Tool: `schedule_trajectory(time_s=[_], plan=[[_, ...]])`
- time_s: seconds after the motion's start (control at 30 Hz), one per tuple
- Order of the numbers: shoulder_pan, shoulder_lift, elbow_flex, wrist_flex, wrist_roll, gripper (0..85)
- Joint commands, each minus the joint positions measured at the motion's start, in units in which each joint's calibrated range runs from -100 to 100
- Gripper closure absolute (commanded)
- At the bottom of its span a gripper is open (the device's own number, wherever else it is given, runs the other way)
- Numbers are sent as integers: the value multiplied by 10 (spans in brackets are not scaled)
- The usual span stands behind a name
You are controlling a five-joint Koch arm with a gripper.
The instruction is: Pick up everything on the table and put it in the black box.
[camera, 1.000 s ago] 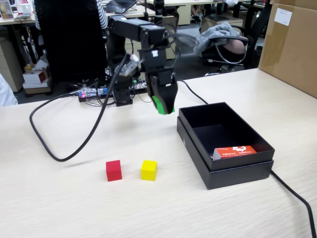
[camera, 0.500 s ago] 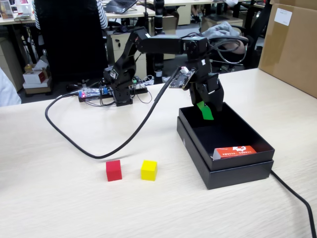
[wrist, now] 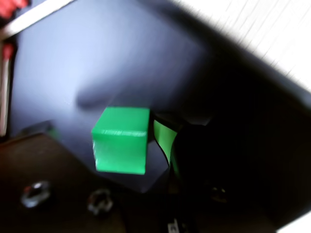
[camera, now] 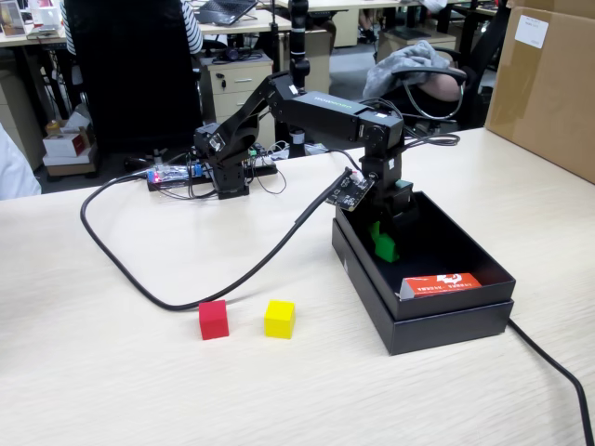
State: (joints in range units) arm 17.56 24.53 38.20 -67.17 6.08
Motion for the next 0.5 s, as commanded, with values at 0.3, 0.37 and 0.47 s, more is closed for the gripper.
schedule_trajectory(time_s=[0.3,0.37,0.47], plan=[[-74,-415,-27,-7,-3,427],[-97,-458,-46,-7,-9,427],[-134,-509,-87,-7,-21,426]])
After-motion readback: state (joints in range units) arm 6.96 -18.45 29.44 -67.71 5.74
